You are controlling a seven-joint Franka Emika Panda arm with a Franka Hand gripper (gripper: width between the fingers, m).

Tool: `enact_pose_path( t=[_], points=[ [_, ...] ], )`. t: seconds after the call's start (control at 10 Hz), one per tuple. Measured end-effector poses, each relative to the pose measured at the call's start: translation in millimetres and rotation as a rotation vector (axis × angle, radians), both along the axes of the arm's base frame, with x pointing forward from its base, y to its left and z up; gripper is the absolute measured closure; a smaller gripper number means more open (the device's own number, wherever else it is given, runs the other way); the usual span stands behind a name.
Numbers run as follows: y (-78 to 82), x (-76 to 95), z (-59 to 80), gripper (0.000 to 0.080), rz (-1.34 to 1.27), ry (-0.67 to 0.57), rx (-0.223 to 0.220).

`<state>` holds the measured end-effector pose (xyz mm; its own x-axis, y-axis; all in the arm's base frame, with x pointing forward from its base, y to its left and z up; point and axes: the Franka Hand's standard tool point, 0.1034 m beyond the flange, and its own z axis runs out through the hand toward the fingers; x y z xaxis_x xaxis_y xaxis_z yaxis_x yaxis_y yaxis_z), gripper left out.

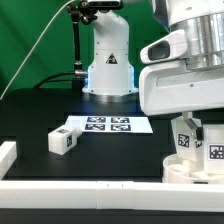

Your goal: Assemble stool

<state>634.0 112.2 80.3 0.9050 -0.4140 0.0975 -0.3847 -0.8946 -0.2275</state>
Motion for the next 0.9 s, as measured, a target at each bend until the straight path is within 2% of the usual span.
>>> enact_pose_path(
  t=[0.1, 0.3, 0.5, 0.8, 0.9],
  points=[
    [-0.5, 0.1, 0.0, 0.0459, -0.061, 0.010, 0.012],
    [-2.5, 1.0, 1.8, 0.0459, -0.308, 0.034, 0.085],
    [-0.1, 0.0, 2.1, 0.0459, -0.490, 0.076, 0.127],
    [-1.1, 1.8, -0.4, 0.0459, -0.798, 0.124, 0.227],
    [-1.3, 3.1, -0.8, 0.0459, -0.927, 0.143, 0.272]
  ],
)
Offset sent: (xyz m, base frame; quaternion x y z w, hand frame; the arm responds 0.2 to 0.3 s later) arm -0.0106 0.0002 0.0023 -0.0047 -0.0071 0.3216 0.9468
